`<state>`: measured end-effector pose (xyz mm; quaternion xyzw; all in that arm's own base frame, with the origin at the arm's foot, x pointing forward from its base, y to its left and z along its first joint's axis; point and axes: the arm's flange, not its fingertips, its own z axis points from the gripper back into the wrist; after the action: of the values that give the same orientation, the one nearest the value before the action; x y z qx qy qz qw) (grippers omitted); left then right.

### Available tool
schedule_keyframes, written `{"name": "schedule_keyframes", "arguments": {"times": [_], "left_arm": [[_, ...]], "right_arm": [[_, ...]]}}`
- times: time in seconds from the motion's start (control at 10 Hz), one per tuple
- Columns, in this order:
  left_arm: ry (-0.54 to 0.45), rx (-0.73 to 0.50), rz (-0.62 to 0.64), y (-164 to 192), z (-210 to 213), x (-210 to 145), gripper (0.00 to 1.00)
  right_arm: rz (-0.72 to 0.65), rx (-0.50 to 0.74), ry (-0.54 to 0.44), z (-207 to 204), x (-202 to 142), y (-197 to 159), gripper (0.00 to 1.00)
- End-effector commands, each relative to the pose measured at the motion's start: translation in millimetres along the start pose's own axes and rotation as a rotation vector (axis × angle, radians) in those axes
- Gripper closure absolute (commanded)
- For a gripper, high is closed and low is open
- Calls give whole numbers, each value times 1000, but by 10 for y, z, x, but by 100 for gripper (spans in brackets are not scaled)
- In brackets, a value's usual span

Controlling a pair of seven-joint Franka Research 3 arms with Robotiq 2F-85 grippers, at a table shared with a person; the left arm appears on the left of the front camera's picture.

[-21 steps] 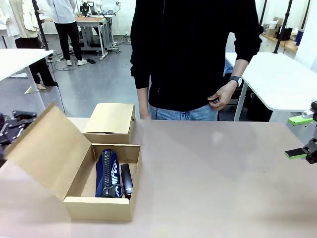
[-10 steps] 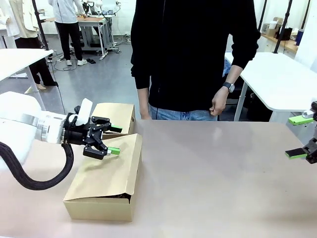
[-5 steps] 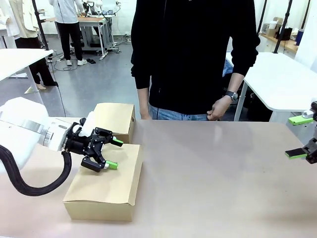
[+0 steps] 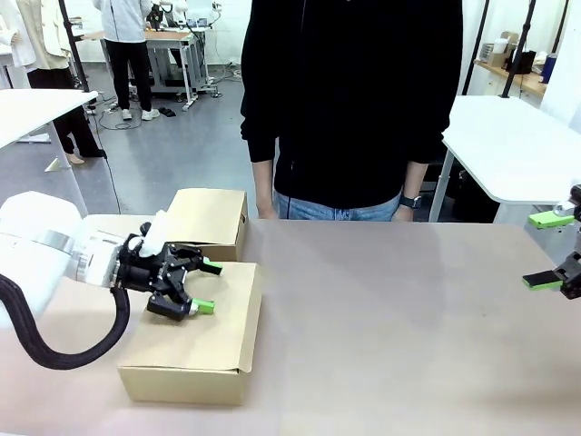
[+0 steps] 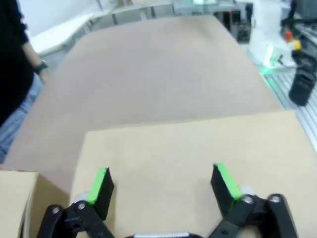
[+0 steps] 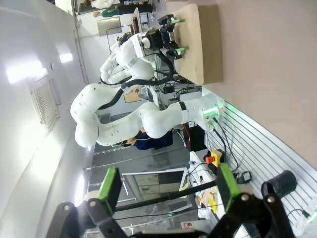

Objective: Place items inside the box.
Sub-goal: Close the lid of the Mailer Box closest to the robot.

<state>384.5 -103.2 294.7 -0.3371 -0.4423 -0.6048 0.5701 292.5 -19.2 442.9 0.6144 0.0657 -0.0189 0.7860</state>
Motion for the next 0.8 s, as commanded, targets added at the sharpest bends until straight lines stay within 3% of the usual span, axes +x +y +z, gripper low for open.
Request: {"name": "schedule_keyframes", "arguments": {"times": [0.0, 0.2, 0.3, 0.4, 0.5, 0.7], "left_arm": [[-153, 142, 40, -489, 324, -74, 0], [-319, 233, 298, -405, 799, 230, 0], [-326, 219, 400, -410, 1006, 302, 0], [-360, 71, 534, -427, 1190, 344, 0], [-414, -164, 648, -436, 1419, 348, 0], [-436, -362, 763, -474, 1787, 322, 0]], "right_arm": [[-10, 21, -1, 14, -9, 43, 0], [-10, 21, -1, 14, -9, 43, 0], [-10, 21, -1, 14, -9, 43, 0], [-10, 21, -1, 14, -9, 43, 0], [-10, 21, -1, 14, -9, 43, 0], [-10, 21, -1, 14, -9, 43, 0]]}}
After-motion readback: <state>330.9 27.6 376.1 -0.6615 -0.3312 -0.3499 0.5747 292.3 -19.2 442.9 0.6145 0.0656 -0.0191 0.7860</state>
